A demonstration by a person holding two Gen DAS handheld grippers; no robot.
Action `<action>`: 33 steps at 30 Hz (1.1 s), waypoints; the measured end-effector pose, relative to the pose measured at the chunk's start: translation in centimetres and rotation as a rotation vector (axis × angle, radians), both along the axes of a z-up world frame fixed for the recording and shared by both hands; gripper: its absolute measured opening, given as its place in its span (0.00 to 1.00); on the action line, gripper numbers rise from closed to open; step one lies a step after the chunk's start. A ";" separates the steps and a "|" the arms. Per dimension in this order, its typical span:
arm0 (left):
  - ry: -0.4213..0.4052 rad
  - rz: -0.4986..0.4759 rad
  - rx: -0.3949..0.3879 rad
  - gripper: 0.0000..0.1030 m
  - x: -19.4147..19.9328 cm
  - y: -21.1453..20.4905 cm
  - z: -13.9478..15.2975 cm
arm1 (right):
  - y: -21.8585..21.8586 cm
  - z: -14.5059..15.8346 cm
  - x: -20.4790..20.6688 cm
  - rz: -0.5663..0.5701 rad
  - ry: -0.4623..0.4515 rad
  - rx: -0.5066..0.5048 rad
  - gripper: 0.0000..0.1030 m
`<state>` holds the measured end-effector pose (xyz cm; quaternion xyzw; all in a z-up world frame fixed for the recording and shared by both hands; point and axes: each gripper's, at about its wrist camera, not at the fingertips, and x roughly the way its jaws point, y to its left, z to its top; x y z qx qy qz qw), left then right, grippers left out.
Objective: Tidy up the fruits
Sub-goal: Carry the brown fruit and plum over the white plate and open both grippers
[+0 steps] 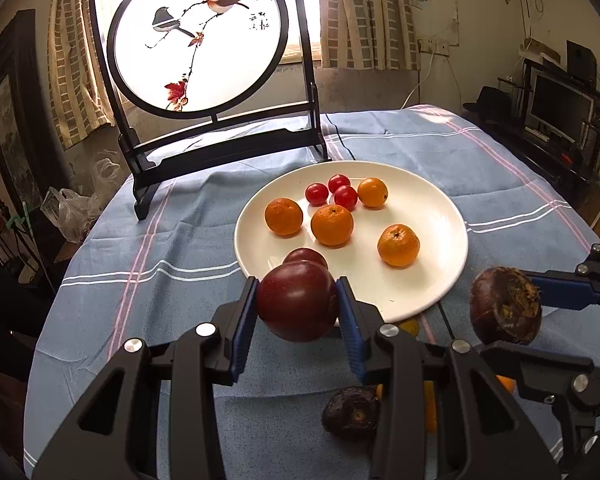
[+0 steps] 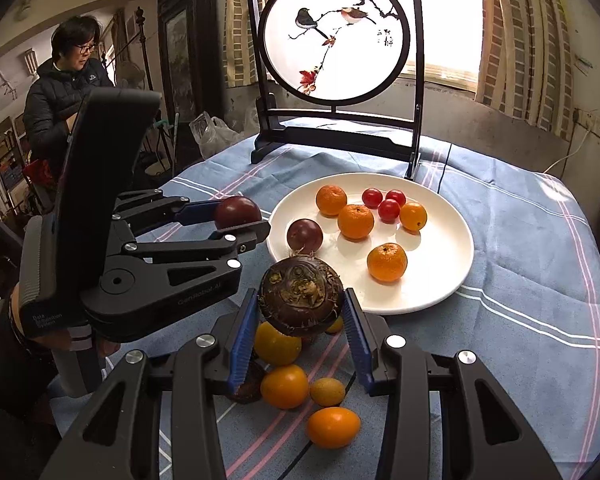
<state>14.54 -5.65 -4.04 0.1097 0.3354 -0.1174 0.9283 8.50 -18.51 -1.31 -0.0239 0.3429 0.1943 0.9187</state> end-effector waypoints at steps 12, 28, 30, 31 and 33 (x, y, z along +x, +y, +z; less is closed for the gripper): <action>0.017 0.027 0.020 0.37 6.4 -1.6 0.5 | -3.1 1.0 6.8 -0.107 -0.018 -0.002 0.41; 0.060 0.039 0.089 0.37 11.8 -3.4 -1.9 | -3.6 -2.1 15.4 -0.160 0.066 -0.013 0.41; 0.065 0.031 0.095 0.38 11.9 -3.6 -2.2 | -3.5 -2.4 15.7 -0.155 0.074 -0.019 0.41; 0.061 0.026 0.102 0.38 11.9 -3.7 -2.3 | -3.5 -2.5 15.9 -0.160 0.073 -0.024 0.42; 0.043 0.032 0.116 0.47 11.8 -3.9 -2.4 | -3.6 -2.7 16.1 -0.167 0.075 -0.020 0.44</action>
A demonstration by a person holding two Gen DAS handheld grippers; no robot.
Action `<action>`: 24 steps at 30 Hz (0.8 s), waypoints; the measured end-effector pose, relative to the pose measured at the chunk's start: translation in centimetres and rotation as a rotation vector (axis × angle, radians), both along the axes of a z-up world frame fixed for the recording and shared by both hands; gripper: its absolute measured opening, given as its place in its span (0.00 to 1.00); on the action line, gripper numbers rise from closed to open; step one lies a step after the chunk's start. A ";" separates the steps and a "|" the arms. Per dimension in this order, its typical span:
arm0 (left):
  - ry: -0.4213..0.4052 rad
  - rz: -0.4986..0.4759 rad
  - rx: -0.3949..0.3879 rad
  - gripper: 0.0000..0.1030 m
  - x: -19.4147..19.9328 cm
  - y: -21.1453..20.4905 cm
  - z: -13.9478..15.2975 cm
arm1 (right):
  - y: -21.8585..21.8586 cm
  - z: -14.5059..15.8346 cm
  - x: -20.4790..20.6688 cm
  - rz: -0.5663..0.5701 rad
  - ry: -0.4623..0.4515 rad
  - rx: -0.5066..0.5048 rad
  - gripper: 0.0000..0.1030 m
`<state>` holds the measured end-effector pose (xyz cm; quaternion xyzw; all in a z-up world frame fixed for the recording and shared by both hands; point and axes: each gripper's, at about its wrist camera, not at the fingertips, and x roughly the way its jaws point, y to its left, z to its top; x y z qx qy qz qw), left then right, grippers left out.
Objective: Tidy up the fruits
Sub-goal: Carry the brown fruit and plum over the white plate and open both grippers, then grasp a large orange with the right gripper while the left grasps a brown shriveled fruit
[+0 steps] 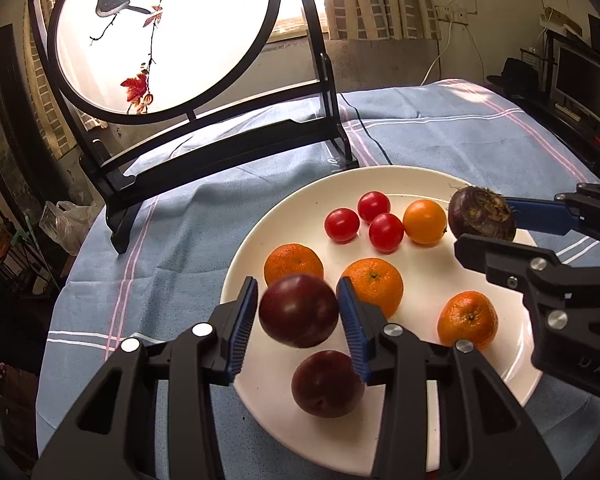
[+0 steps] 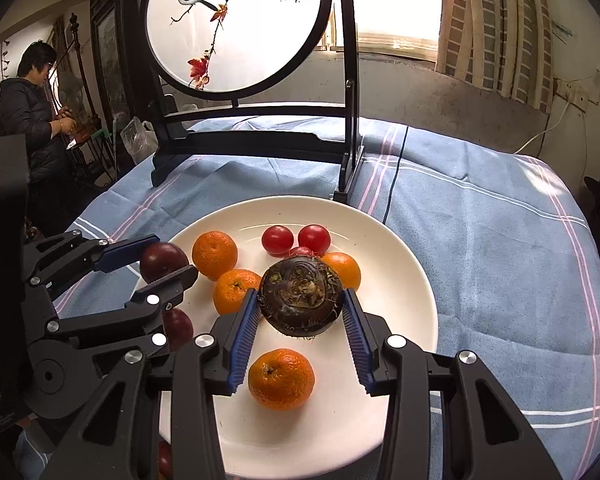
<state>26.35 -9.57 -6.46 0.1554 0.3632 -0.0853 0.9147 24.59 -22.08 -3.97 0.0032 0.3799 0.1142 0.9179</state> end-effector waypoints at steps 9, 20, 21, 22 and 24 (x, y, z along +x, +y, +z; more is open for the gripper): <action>-0.053 0.026 -0.053 0.65 -2.3 2.3 2.7 | -1.4 2.9 -3.8 0.009 -0.049 0.054 0.55; -0.028 -0.074 -0.118 0.74 -12.8 6.1 3.1 | -0.7 0.2 -18.0 0.162 0.002 -0.043 0.59; -0.010 -0.092 -0.125 0.74 -13.9 6.3 2.7 | -0.3 -0.7 -18.9 0.176 0.018 -0.068 0.59; 0.009 -0.112 -0.129 0.74 -14.9 6.4 2.2 | 0.1 -1.5 -19.5 0.189 0.033 -0.095 0.59; 0.041 -0.142 -0.127 0.74 -16.9 6.6 1.1 | 0.8 -2.8 -20.3 0.210 0.061 -0.128 0.59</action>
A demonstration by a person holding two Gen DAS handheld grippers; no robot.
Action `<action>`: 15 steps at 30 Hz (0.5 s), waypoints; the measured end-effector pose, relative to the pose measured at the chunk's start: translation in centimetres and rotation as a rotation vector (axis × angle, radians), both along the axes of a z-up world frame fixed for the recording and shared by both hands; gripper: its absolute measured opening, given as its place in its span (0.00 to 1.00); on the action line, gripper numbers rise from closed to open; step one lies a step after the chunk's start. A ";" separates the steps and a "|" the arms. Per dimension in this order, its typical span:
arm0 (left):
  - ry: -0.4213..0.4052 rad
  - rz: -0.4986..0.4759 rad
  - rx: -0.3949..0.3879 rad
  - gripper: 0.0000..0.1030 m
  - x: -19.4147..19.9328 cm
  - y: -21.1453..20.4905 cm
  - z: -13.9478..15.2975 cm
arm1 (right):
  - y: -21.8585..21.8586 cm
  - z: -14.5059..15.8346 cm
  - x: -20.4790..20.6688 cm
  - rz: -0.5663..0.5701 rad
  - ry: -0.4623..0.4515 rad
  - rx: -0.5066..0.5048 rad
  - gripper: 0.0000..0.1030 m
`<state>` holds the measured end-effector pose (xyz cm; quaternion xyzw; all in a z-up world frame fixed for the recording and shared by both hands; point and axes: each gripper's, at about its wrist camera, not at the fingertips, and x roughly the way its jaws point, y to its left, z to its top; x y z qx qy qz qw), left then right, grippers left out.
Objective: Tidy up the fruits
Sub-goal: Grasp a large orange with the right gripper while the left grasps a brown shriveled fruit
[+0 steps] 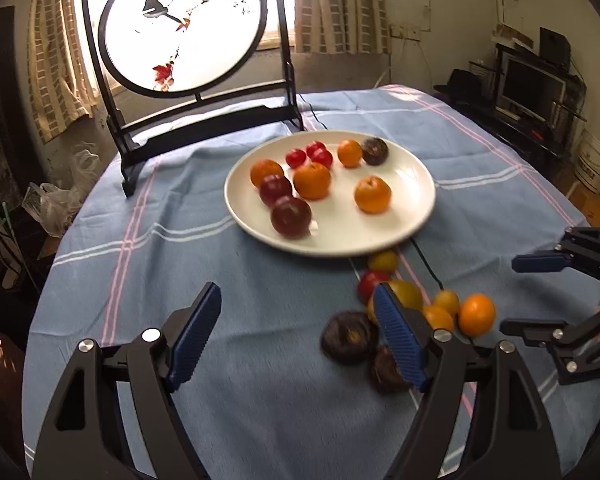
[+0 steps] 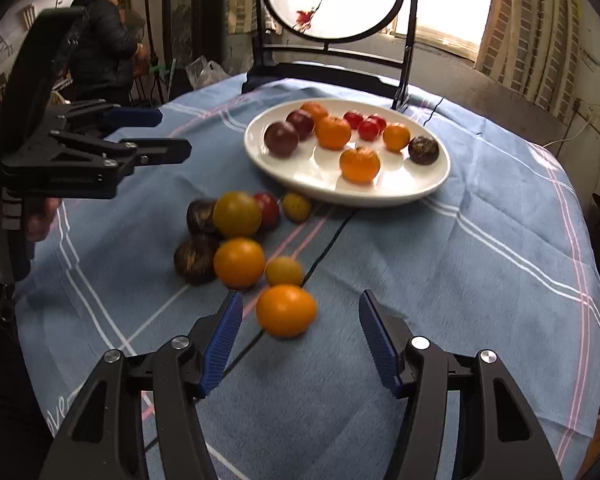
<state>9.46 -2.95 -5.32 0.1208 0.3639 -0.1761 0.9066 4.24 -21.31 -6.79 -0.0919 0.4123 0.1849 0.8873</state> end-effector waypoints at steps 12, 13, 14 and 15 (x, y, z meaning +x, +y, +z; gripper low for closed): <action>0.132 -0.120 0.065 0.72 -3.6 -3.2 -5.3 | 1.4 -2.6 0.9 -0.001 0.040 -0.070 0.37; 0.151 -0.119 0.057 0.69 -3.3 -3.6 -5.6 | 1.1 -2.4 0.7 -0.002 0.040 -0.059 0.37; 0.171 -0.120 0.052 0.61 -3.0 -3.9 -6.0 | 0.8 -2.2 0.5 -0.009 0.035 -0.054 0.37; 0.187 -0.114 0.048 0.55 -2.6 -4.2 -6.3 | 0.6 -2.1 0.3 -0.015 0.032 -0.053 0.37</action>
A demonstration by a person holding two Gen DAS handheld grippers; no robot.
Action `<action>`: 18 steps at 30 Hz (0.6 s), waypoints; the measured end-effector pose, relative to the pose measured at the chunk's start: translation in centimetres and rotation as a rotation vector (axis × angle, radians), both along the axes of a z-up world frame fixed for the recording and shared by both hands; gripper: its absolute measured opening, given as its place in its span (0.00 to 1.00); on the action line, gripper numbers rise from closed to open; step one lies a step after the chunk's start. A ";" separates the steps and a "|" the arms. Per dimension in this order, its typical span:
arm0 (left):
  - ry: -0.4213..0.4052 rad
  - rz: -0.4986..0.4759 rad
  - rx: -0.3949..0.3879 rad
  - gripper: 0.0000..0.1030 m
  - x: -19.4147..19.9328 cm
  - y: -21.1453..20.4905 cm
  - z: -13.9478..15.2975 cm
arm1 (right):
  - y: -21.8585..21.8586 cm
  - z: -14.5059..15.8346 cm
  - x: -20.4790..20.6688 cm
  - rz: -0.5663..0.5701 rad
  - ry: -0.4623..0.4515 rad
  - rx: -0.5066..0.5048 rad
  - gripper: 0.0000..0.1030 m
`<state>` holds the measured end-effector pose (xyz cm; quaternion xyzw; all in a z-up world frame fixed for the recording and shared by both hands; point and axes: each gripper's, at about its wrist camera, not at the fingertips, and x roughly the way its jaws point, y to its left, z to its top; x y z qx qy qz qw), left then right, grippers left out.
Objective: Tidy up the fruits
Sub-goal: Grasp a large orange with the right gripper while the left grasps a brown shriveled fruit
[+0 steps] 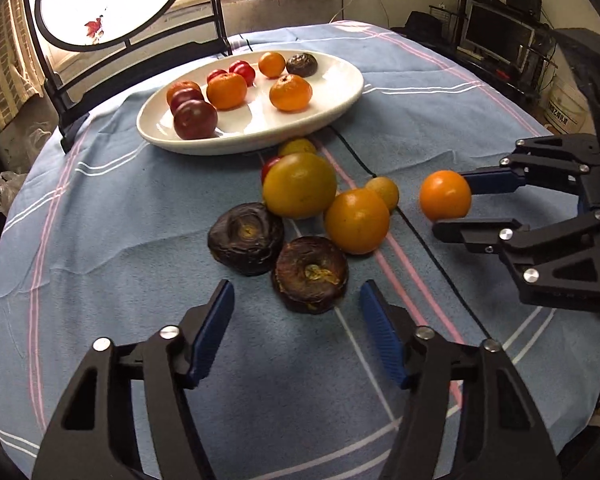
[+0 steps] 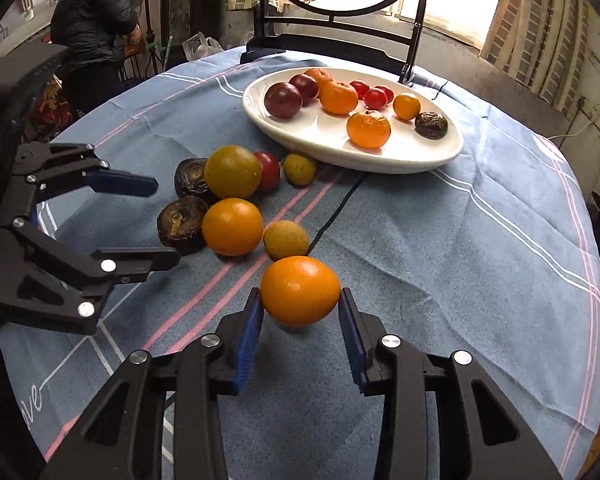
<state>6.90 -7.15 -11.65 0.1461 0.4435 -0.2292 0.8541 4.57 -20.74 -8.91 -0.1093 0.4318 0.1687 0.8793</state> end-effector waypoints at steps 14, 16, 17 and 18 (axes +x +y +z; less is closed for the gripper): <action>-0.081 0.027 -0.008 0.39 -1.0 0.0 2.7 | -0.5 2.2 -2.1 -0.003 -0.062 0.058 0.37; -0.160 0.054 0.001 0.39 -1.4 0.0 4.3 | -0.2 3.5 -2.6 0.002 -0.095 0.087 0.37; -0.196 0.070 0.000 0.39 -1.5 0.0 5.3 | 0.1 4.4 -2.9 0.001 -0.123 0.098 0.37; -0.227 0.091 -0.009 0.39 -1.4 0.0 6.2 | 0.2 5.3 -3.1 -0.001 -0.154 0.111 0.37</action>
